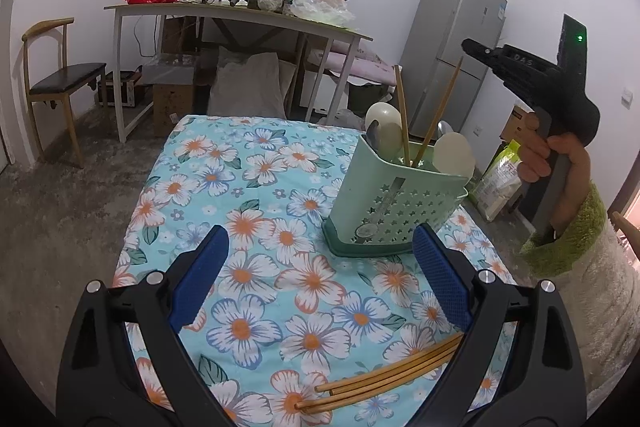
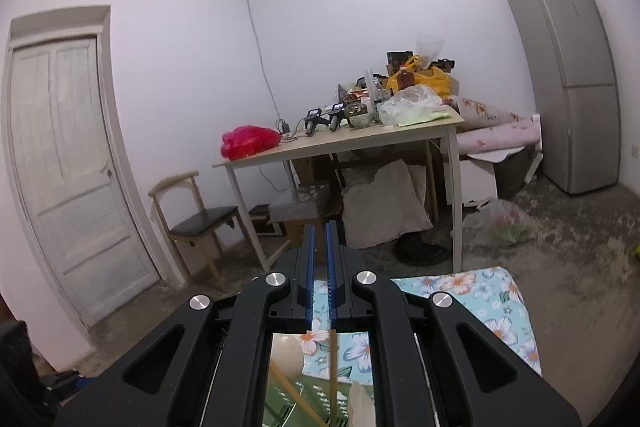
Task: Organize utensils
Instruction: 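Lower the held chopstick into the caddy and open the right gripper, then grasp the loose chopsticks with the left gripper while the right gripper approaches them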
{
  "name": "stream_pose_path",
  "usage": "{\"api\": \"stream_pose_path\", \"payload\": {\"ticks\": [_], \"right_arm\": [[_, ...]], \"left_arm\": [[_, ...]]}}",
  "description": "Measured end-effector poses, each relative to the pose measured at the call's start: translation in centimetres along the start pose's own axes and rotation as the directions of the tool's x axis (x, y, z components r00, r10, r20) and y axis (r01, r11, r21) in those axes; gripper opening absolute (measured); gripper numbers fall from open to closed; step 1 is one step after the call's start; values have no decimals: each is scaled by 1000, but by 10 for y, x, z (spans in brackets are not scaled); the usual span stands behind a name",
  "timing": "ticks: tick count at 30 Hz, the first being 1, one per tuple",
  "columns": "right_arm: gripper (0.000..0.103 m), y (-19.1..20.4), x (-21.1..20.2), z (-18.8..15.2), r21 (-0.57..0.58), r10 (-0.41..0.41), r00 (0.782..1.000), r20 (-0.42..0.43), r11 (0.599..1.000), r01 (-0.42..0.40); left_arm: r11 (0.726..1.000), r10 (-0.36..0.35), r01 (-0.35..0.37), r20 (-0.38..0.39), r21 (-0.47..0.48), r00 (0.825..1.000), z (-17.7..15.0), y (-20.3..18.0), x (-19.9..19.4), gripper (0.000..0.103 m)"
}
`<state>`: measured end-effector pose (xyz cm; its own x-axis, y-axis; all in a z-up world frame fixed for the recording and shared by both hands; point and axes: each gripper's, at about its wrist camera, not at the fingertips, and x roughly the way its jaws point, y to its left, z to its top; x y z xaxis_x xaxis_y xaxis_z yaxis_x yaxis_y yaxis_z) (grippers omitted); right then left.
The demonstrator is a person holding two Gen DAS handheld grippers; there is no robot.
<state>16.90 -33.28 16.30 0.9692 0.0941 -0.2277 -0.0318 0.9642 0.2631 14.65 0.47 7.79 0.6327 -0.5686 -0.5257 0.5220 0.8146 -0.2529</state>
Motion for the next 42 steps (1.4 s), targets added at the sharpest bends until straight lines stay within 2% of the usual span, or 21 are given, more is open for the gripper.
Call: {"api": "stream_pose_path", "payload": {"ticks": [2, 8, 10, 13, 15, 21, 24, 27, 30, 32, 37, 40, 42], "right_arm": [[8, -5, -4, 1, 17, 1, 1000, 3, 1000, -2], [22, -12, -23, 2, 35, -5, 1000, 13, 999, 5], [30, -10, -32, 0, 41, 0, 1000, 19, 999, -1], [41, -4, -52, -11, 64, 11, 999, 31, 998, -13], [44, 3, -63, -25, 73, 22, 1000, 20, 997, -23], [48, 27, -86, -81, 83, 58, 994, -95, 995, -50], [48, 29, -88, -108, 107, 53, 982, -180, 994, -34], [48, 23, -88, -135, 146, 33, 962, -272, 989, 8], [48, 12, -86, -159, 176, -7, 932, -362, 981, 76], [50, 4, -84, -173, 193, -33, 904, -426, 973, 127], [53, -18, -83, -198, 237, -69, 848, -525, 945, 224], [53, -30, -84, -204, 276, -69, 835, -546, 926, 257], [53, -35, -86, -205, 294, -66, 831, -552, 917, 268]], "left_arm": [[1000, -4, 4, 0, 0, 1000, 0, -1, 0, 89], [1000, -9, 9, 2, -3, 1000, -1, -2, 1, 89], [1000, -6, 6, 1, 0, 1000, -1, -2, 1, 89], [1000, -7, 7, 0, 3, 1000, -3, -2, 2, 89], [1000, -3, 3, -9, 1, 1000, -3, -1, 4, 90], [1000, 10, -11, -47, -8, 999, -7, 3, 12, 90], [1000, 23, -23, -49, 1, 999, -10, 3, 11, 90], [1000, 16, -16, -69, 1, 997, -14, 4, 14, 90], [1000, 14, -12, -87, 22, 996, -18, 1, 15, 90], [999, 17, -12, -97, 52, 995, -21, -4, 16, 90], [991, -6, 26, -149, 129, 989, -37, -20, 22, 89], [982, -41, 76, -194, 175, 980, -56, -33, 30, 89], [973, -60, 112, -248, 201, 967, -71, -44, 38, 87]]}}
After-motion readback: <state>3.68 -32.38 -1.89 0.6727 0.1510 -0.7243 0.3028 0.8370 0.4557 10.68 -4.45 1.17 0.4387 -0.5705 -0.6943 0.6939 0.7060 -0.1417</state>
